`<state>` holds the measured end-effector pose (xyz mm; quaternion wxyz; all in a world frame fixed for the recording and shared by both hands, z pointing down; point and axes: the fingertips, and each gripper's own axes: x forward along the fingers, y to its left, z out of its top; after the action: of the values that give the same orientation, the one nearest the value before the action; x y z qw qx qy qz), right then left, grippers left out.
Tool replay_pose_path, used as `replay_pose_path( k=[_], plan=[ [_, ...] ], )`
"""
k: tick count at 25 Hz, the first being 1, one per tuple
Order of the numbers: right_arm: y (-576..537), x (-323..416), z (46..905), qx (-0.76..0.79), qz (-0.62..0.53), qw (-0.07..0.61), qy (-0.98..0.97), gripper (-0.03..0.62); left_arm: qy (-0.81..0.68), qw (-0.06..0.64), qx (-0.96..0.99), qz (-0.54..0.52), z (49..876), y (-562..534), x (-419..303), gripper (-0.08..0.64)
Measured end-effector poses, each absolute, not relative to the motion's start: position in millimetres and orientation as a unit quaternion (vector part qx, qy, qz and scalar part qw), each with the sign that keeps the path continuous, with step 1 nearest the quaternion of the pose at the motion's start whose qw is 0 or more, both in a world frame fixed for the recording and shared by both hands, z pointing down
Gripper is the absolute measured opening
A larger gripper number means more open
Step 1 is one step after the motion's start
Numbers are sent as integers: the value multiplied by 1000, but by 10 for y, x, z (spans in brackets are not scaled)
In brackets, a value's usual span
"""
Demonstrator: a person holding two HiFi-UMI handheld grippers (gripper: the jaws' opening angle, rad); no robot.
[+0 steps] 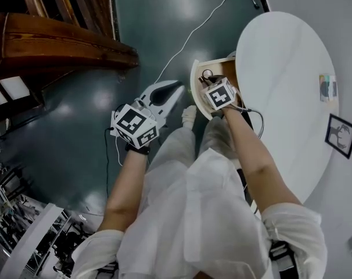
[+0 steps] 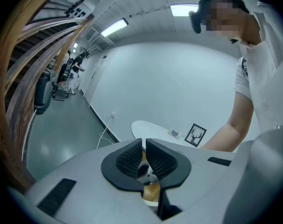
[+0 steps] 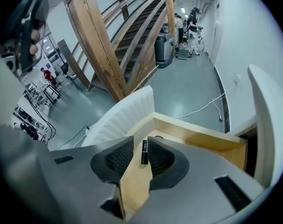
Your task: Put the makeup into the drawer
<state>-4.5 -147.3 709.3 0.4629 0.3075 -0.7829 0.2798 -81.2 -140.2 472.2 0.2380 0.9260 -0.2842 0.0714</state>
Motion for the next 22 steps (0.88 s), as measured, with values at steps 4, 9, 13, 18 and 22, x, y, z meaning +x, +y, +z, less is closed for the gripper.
replay_pose_path(
  k=[4,9,13,18,22],
  plan=[
    [-1574,-52,6613,336,261,418,-802,81,-285,225,929,68,4568,-1440,-860,18],
    [-1687,50,5950,387,254,346,-816,80,-287,208,933,56,4327,-1505,-923,18],
    [-1789,212,5357,439,238,275,-822,51,-286,197,936,51,4155,-1526,-963,18],
    [-1817,551,4708,488,220,176,-826,21,-285,177,941,46,3965,-1570,-977,18],
    [-1734,831,4199,514,204,100,-827,18,-290,156,944,31,3700,-1645,-1047,18]
  ],
)
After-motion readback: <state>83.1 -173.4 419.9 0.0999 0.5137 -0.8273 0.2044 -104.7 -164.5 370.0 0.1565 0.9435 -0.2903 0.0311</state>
